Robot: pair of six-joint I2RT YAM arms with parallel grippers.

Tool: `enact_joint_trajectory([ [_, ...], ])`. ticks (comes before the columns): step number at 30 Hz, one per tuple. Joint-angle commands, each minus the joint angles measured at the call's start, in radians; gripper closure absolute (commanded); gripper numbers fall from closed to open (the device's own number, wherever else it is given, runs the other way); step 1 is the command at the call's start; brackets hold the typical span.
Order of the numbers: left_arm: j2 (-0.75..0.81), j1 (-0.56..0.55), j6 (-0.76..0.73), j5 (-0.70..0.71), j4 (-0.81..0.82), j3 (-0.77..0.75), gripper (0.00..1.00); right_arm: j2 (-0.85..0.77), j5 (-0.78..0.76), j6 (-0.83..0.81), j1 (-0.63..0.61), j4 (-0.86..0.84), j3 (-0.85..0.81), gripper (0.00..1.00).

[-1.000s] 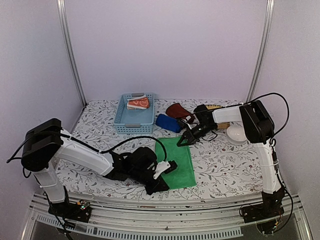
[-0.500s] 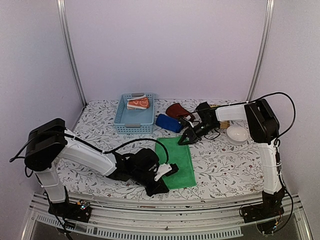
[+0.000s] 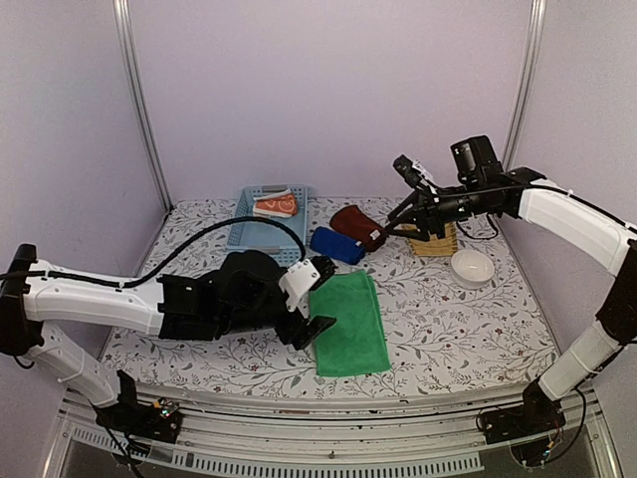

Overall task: Roll the towels
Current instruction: Smooth out the towel at the center of the board, then roll the towel at the center of the board.

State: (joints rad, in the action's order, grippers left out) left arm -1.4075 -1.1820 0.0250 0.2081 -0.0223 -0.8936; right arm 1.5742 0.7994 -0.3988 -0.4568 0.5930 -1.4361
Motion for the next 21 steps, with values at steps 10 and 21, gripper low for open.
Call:
enact_joint_trajectory([
  [10,-0.121,0.029,0.127,0.016,0.145,0.182,0.37,-0.190,-0.270,-0.394,-0.286,-0.146,0.543,0.53],
  [21,-0.091,0.024,0.168,-0.078,0.219,0.259,0.44,-0.069,-0.486,-0.389,-0.519,-0.297,0.654,0.52],
])
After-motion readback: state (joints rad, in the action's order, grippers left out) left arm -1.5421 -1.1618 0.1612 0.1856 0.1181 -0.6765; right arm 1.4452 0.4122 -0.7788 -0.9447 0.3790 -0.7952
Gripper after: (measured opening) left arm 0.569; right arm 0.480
